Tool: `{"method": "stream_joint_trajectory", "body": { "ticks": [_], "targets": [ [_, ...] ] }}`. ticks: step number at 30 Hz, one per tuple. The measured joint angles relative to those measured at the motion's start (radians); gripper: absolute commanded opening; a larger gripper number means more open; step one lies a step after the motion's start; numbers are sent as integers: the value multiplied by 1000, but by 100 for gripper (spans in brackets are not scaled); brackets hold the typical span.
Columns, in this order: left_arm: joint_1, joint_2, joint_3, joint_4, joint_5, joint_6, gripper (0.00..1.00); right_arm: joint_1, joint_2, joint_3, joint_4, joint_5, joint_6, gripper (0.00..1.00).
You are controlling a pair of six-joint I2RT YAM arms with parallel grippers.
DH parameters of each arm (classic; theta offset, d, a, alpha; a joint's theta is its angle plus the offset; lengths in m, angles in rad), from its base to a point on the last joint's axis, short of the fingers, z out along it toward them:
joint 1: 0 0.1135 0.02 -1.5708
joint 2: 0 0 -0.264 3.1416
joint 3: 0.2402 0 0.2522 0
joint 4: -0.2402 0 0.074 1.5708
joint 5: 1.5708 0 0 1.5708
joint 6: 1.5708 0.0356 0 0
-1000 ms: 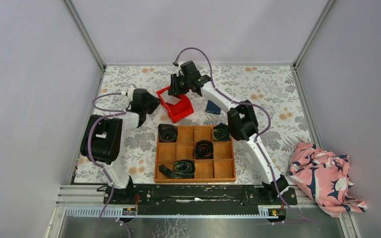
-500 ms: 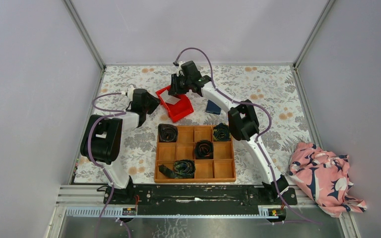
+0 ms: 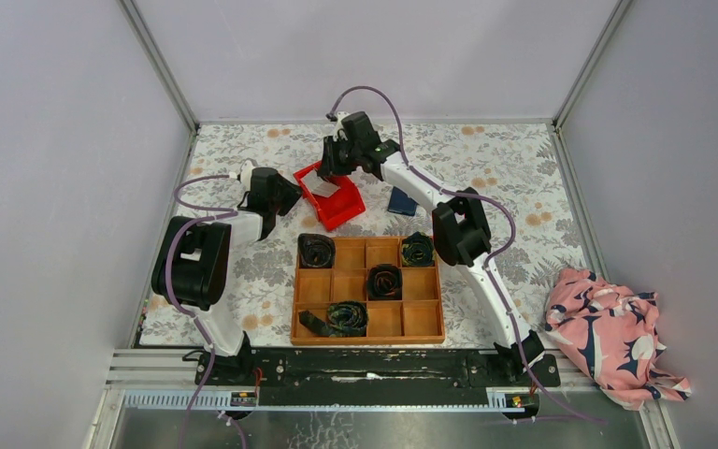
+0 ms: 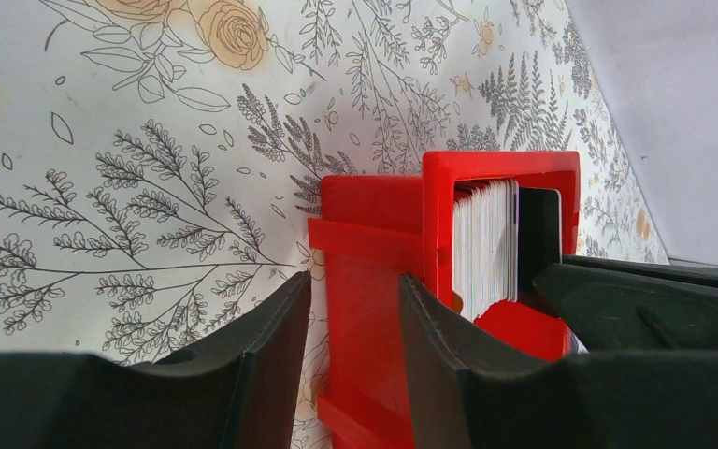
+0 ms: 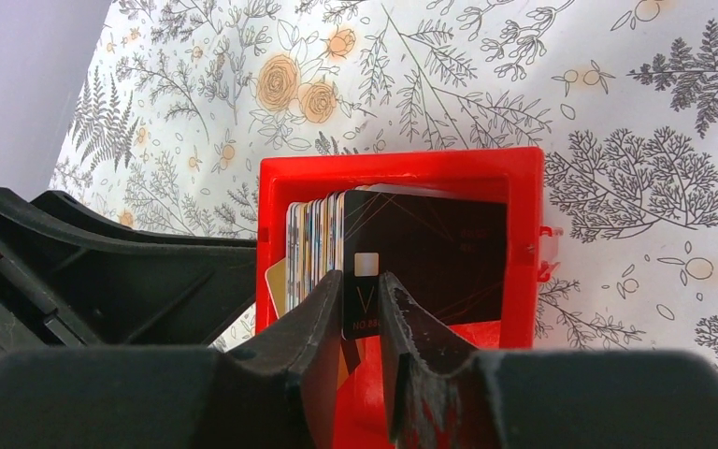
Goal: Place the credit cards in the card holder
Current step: Pick up the credit card from the storage box.
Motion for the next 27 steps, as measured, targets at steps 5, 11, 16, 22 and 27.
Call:
{"method": "stream_joint_trajectory", "body": {
  "ticks": [5, 11, 16, 22, 27],
  "targets": [
    [0, 0, 0, 0, 0, 0, 47, 0, -12, -6, -2, 19, -13, 22],
    [-1, 0, 0, 0, 1, 1, 46, 0, -19, -7, -23, 68, -61, 14],
    [-6, 0, 0, -2, 0, 1, 47, 0, -19, -7, -39, 116, -108, 7],
    [-7, 0, 0, -8, -2, 2, 49, 3, -26, -14, -47, 166, -158, 0],
    [-9, -16, 0, -29, -28, 4, 53, 8, -40, -29, -51, 209, -198, 0]
  ]
}}
